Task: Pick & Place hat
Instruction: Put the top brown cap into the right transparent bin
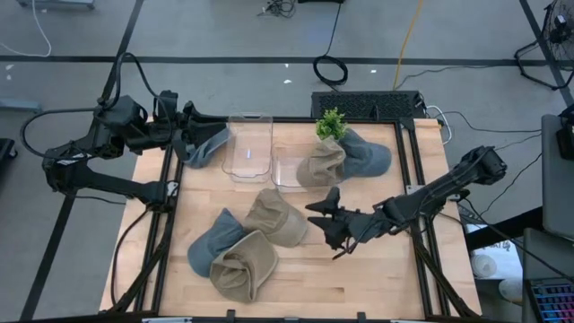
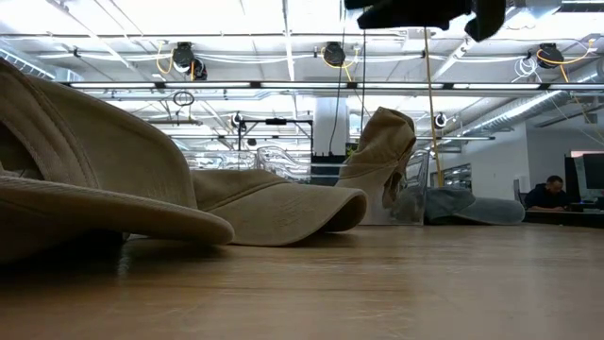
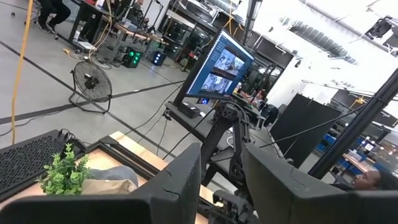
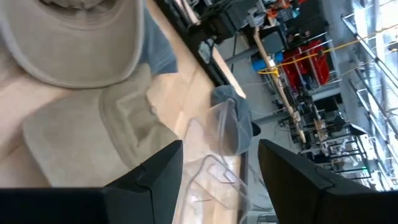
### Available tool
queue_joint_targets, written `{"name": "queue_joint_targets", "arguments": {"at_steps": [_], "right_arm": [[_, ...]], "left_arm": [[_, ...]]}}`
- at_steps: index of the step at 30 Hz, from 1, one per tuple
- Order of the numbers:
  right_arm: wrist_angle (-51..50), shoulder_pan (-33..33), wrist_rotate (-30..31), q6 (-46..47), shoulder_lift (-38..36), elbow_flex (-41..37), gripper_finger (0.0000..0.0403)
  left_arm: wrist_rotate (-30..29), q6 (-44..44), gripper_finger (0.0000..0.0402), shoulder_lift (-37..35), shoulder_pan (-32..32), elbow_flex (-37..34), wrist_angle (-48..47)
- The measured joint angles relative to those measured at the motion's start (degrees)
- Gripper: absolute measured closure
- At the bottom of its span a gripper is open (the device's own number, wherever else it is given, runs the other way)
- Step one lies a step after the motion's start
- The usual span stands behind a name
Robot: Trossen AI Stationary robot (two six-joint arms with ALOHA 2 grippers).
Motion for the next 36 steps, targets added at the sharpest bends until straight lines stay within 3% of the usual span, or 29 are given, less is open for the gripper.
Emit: {"name": "queue_joint_targets", "arguments": {"at_steps": [15,29,36], "right_arm": [[-5.4,2.8,-0.3,7.9,8.4,-0.3,0.0206],[-5.0,6.5,-0.1,17.0,8.5,-12.7,0.0207],[-3.3,8.8,4.0,18.3,8.5,-15.4,0.0207]], "left_arm": [[0.4,-0.1,0.0275,0.0,0.0,0.0,-0.1],[0.9,0.0,0.0275,0.3,0.0,0.0,-0.4],[1.9,-0.1,0.0275,0.8,0.0,0.0,-2.5]]}}
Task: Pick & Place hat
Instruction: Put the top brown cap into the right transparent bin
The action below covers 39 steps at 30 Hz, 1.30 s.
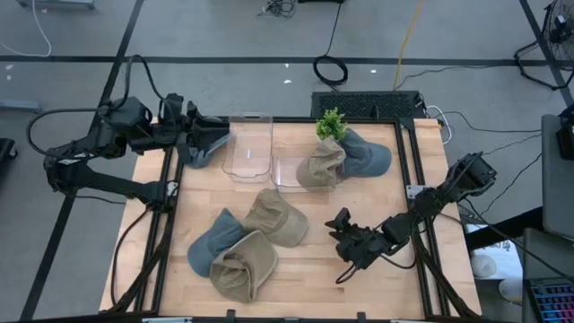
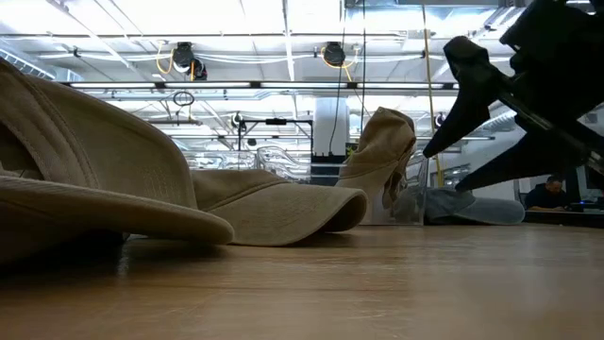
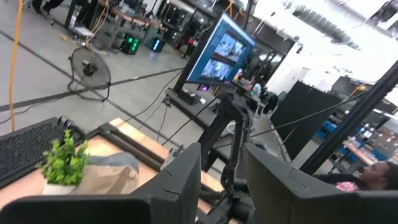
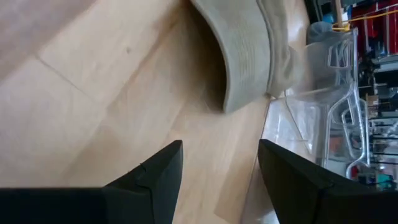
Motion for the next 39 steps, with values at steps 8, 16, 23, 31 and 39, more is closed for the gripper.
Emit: {"name": "queue_joint_targets", "arguments": {"at_steps": [8,16,23,31,39], "right_arm": [[8.4,-0.5,-1.4,-4.1,0.0,-0.2,0.0207],[8.9,-3.8,-4.5,-5.7,0.7,-0.2,0.0207],[11.8,-6.6,-7.5,-7.6,0.8,-0.2,0.0207],[20.2,-7.4,-10.4,-13.3,5.1,-0.2,0.0207],[23.6,-9.6,-10.9,-15.4,8.9,1.4,0.0207]], "left_arm": [[0.0,-0.3,0.0275,1.1,0.0,0.0,-0.1],[0.0,-0.3,0.0275,1.1,0.0,0.0,-0.1],[0.0,-0.5,0.0275,1.1,0.0,0.0,0.0],[0.0,-0.5,0.0275,1.0,0.0,0.0,0.0],[0.0,-0.4,0.0275,1.0,0.0,0.0,0.1]]}}
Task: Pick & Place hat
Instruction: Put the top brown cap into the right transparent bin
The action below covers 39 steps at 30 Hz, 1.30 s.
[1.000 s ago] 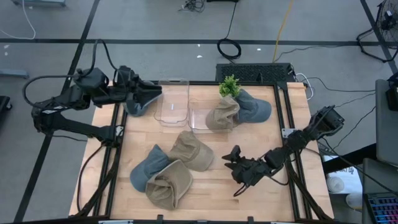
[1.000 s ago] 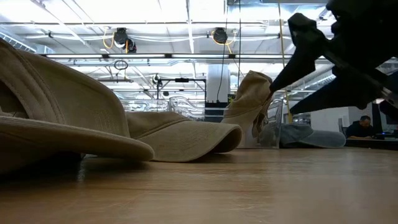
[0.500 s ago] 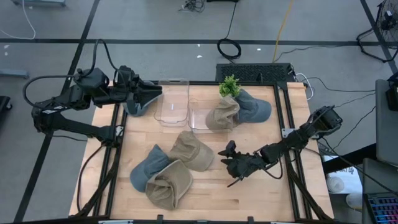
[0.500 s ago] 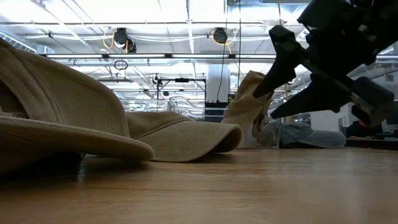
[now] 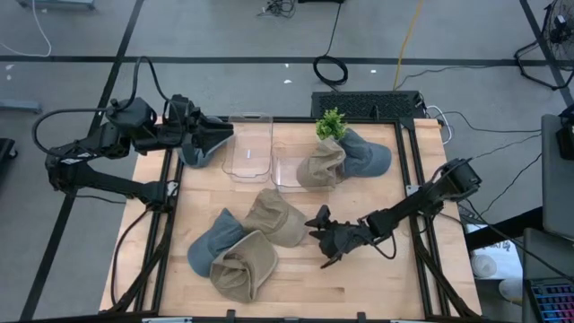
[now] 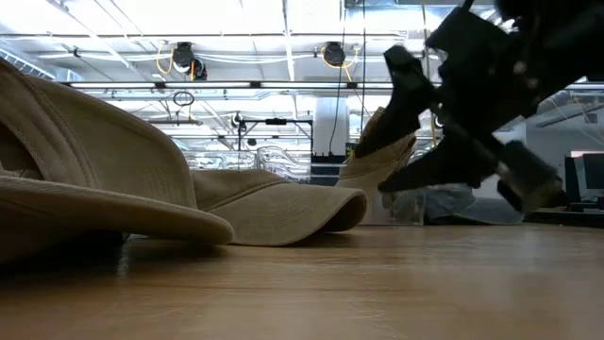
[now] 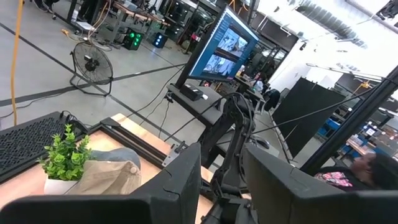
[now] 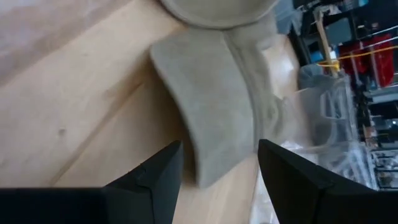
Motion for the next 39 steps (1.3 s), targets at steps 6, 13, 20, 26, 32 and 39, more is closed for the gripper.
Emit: {"name": "queue_joint_targets", "arguments": {"at_steps": [6,13,20,26,32,39], "right_arm": [[0.6,-2.5,-4.1,-1.4,3.6,1.2,0.0207],[2.0,-4.8,-4.2,-2.6,6.9,5.2,0.0207],[0.8,-5.3,-4.2,-3.4,6.9,5.5,0.0248],[2.0,-4.4,-3.2,-5.9,6.6,5.5,0.0379],[1.7,-3.3,-1.0,-5.9,6.5,5.6,0.0391],[0.9,-2.9,4.7,-6.9,4.8,5.5,0.04]], "left_arm": [[0.0,0.0,0.0275,0.0,0.0,0.0,0.0],[2.5,0.6,0.0275,-0.1,0.0,0.0,0.0],[2.6,0.7,0.0275,-0.1,0.0,0.0,0.0],[2.6,0.7,0.0275,-0.1,0.0,0.0,0.0],[2.5,0.7,0.0275,-0.1,0.0,0.0,0.0],[2.5,0.7,0.0275,-0.1,0.0,0.0,0.0]]}}
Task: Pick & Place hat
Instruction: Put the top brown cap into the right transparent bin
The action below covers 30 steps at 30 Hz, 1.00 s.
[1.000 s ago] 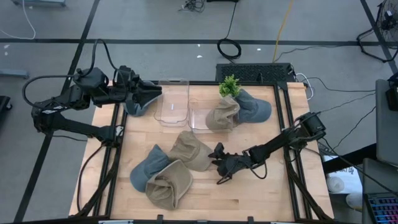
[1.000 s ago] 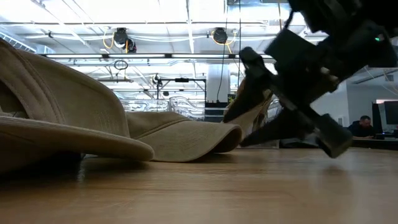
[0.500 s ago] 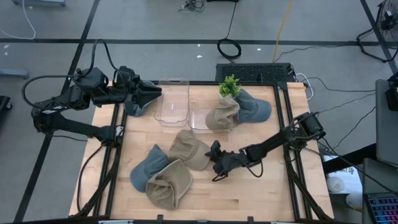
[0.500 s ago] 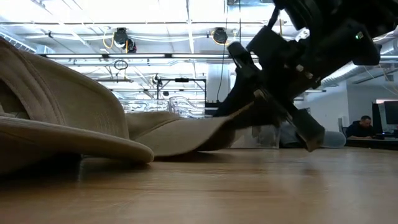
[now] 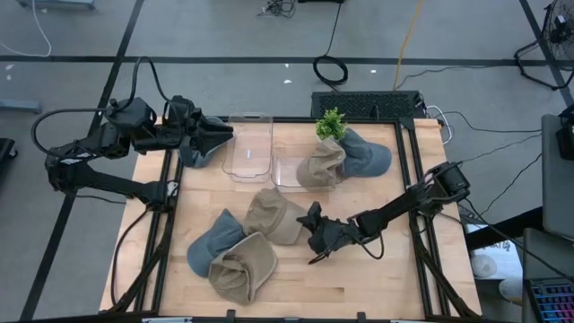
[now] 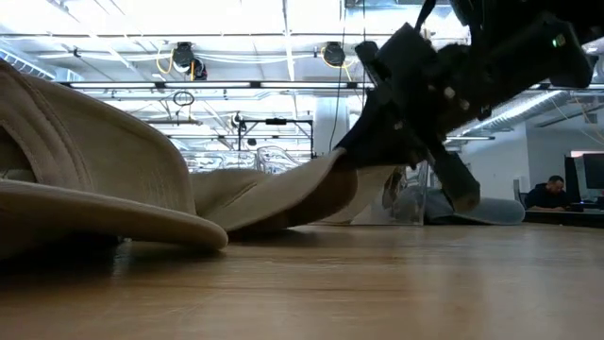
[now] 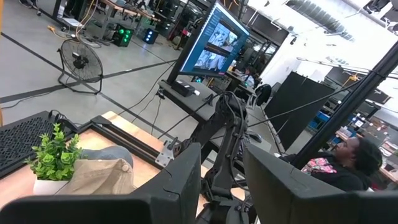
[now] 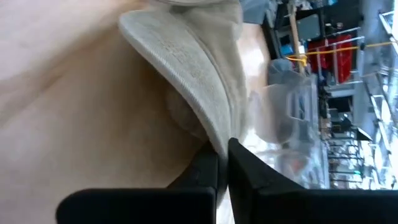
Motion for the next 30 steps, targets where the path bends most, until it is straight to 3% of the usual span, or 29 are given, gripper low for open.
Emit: {"name": "queue_joint_targets", "arguments": {"at_steps": [7,14,20,30], "right_arm": [[-2.1,1.1,0.4,-0.5,-6.8,-0.1,0.0402],[-7.4,2.8,7.3,-2.0,-13.4,0.0,0.0402],[-8.2,4.2,9.3,-5.6,-17.7,0.6,0.0402],[-9.1,3.7,14.6,-19.9,-20.0,4.9,0.0403]], "left_arm": [[-0.2,0.0,0.0275,0.0,0.0,0.0,0.0],[-0.2,0.0,0.0275,0.0,0.0,0.0,2.5],[-0.3,-0.2,0.0275,0.0,0.0,0.0,4.6],[-0.3,-0.2,0.0275,0.0,0.0,0.0,5.6]]}}
